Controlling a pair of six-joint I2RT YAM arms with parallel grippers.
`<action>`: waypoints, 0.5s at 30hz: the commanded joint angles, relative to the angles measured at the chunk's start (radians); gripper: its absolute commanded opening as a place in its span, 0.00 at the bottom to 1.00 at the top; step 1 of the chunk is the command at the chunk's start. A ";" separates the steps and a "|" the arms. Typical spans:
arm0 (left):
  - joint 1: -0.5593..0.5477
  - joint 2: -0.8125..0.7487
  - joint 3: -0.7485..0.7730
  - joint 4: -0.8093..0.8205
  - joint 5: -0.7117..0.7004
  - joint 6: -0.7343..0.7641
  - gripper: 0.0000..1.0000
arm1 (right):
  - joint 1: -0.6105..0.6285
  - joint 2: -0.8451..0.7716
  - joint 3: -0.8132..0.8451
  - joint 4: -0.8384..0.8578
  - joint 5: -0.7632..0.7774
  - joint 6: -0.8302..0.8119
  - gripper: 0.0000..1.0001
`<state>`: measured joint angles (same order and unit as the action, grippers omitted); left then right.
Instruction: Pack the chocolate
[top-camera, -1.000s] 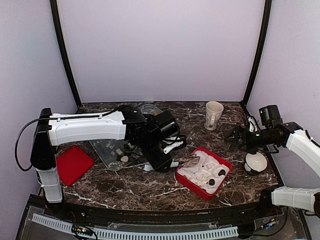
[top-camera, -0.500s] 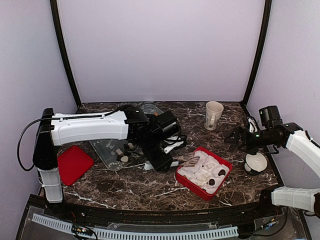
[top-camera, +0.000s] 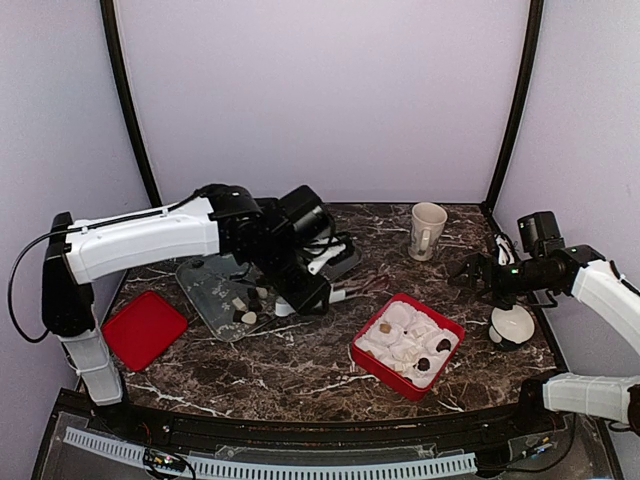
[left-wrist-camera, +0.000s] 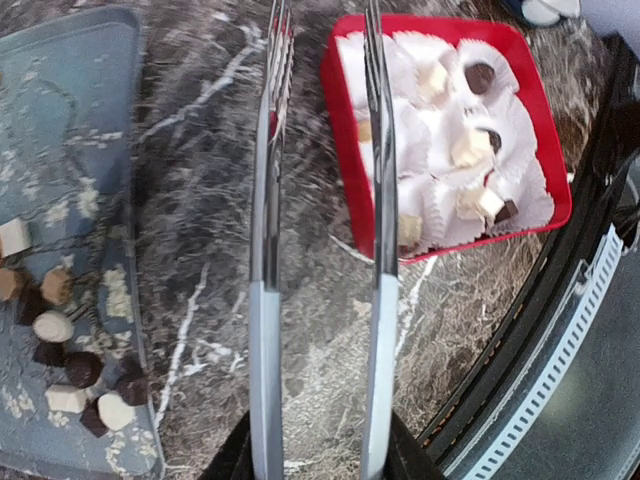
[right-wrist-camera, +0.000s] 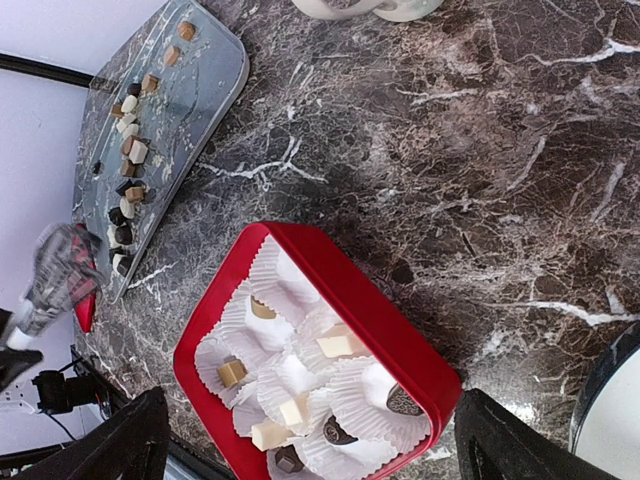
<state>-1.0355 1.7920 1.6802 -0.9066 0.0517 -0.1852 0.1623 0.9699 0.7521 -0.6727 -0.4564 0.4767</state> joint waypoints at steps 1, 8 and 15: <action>0.131 -0.167 -0.078 0.013 0.008 -0.061 0.34 | -0.007 0.005 0.012 0.035 -0.013 0.000 1.00; 0.346 -0.286 -0.213 -0.031 0.006 -0.096 0.34 | -0.007 -0.006 0.004 0.035 -0.013 0.003 1.00; 0.414 -0.317 -0.334 -0.040 0.040 -0.033 0.34 | -0.007 -0.007 0.003 0.029 -0.013 0.000 1.00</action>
<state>-0.6342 1.5139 1.3937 -0.9249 0.0570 -0.2634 0.1623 0.9722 0.7521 -0.6720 -0.4568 0.4767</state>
